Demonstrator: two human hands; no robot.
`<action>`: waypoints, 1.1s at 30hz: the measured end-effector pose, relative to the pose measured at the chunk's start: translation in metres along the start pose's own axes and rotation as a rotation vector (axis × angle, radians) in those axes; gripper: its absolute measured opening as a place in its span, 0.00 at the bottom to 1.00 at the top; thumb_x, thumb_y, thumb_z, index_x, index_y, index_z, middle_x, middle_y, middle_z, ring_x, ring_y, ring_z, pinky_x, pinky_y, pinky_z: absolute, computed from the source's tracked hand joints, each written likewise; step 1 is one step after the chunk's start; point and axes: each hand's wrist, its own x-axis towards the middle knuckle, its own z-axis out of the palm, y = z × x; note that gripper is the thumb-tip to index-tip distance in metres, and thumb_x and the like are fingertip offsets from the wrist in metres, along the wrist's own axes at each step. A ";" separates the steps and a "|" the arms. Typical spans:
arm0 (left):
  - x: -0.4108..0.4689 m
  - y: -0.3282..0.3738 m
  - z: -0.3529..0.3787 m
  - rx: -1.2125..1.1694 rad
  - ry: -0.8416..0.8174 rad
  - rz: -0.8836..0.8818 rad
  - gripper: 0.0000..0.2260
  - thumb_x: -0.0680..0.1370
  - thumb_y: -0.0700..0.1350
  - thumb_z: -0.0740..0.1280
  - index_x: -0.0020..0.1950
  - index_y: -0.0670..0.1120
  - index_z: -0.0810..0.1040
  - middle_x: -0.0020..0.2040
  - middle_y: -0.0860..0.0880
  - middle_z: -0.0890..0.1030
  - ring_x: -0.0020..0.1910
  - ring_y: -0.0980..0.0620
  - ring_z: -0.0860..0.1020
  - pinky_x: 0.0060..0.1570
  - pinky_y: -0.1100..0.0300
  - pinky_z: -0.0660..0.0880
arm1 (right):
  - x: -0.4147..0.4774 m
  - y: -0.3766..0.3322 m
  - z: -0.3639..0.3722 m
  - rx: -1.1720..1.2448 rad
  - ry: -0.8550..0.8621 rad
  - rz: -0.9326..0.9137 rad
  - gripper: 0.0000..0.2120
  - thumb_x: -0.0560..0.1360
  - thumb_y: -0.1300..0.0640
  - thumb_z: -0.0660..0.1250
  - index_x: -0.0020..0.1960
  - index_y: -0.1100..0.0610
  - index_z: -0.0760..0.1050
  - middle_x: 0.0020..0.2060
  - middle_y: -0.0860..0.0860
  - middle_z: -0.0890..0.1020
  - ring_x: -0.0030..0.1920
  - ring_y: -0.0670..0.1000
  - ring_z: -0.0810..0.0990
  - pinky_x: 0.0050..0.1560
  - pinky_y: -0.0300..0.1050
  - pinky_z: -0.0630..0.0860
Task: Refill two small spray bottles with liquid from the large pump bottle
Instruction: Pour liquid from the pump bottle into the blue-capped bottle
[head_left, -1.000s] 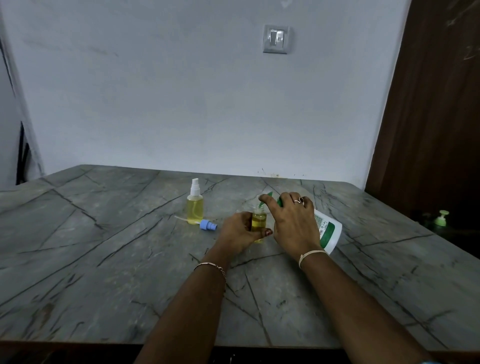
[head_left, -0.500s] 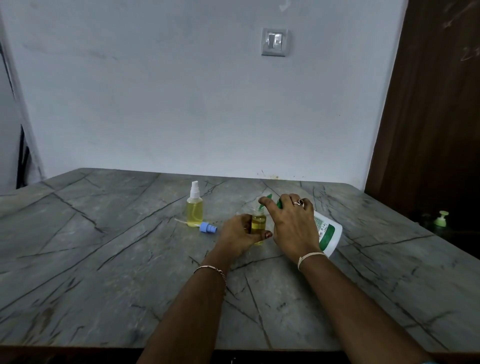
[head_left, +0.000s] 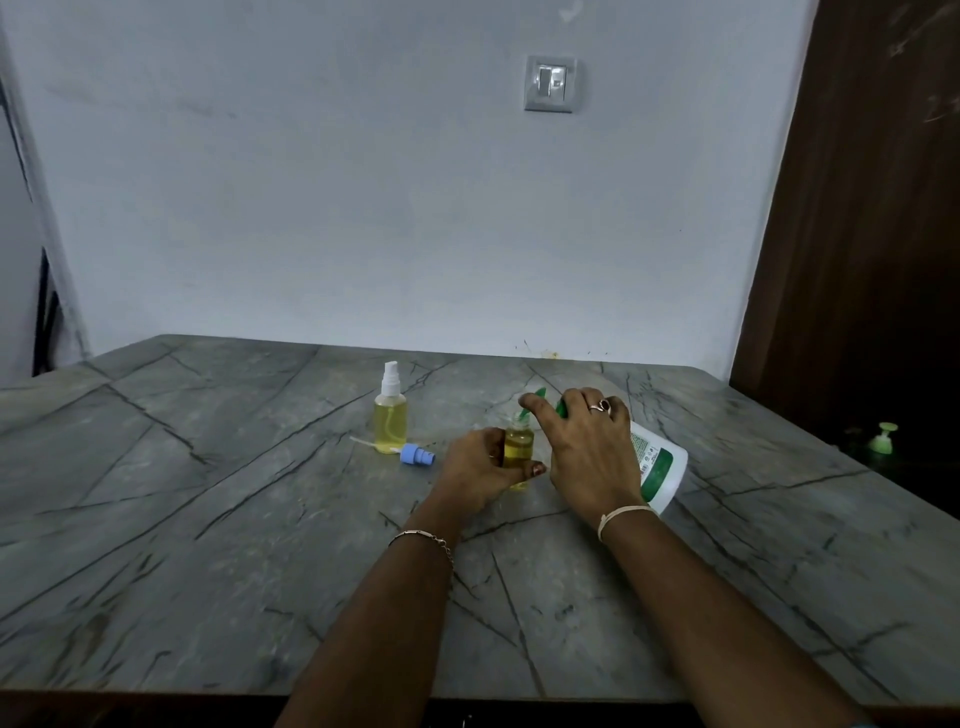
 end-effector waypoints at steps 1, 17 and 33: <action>0.000 0.000 0.000 -0.006 -0.005 -0.003 0.21 0.67 0.53 0.76 0.56 0.46 0.79 0.50 0.49 0.83 0.49 0.54 0.81 0.53 0.61 0.76 | 0.000 0.000 0.001 0.002 0.004 0.000 0.37 0.62 0.59 0.75 0.67 0.47 0.66 0.47 0.56 0.77 0.51 0.59 0.75 0.53 0.59 0.71; 0.003 -0.003 0.002 0.049 0.029 0.002 0.21 0.67 0.56 0.75 0.55 0.47 0.80 0.48 0.50 0.84 0.47 0.54 0.81 0.50 0.59 0.77 | 0.000 0.006 -0.004 0.138 0.235 0.078 0.45 0.62 0.62 0.74 0.74 0.49 0.58 0.45 0.57 0.77 0.49 0.59 0.74 0.51 0.56 0.72; 0.006 -0.008 0.003 -0.008 0.017 -0.009 0.21 0.66 0.53 0.77 0.54 0.46 0.79 0.49 0.49 0.83 0.48 0.53 0.81 0.55 0.54 0.78 | 0.004 0.019 -0.008 0.883 0.422 0.573 0.32 0.69 0.61 0.72 0.69 0.55 0.64 0.57 0.54 0.76 0.57 0.51 0.73 0.55 0.42 0.70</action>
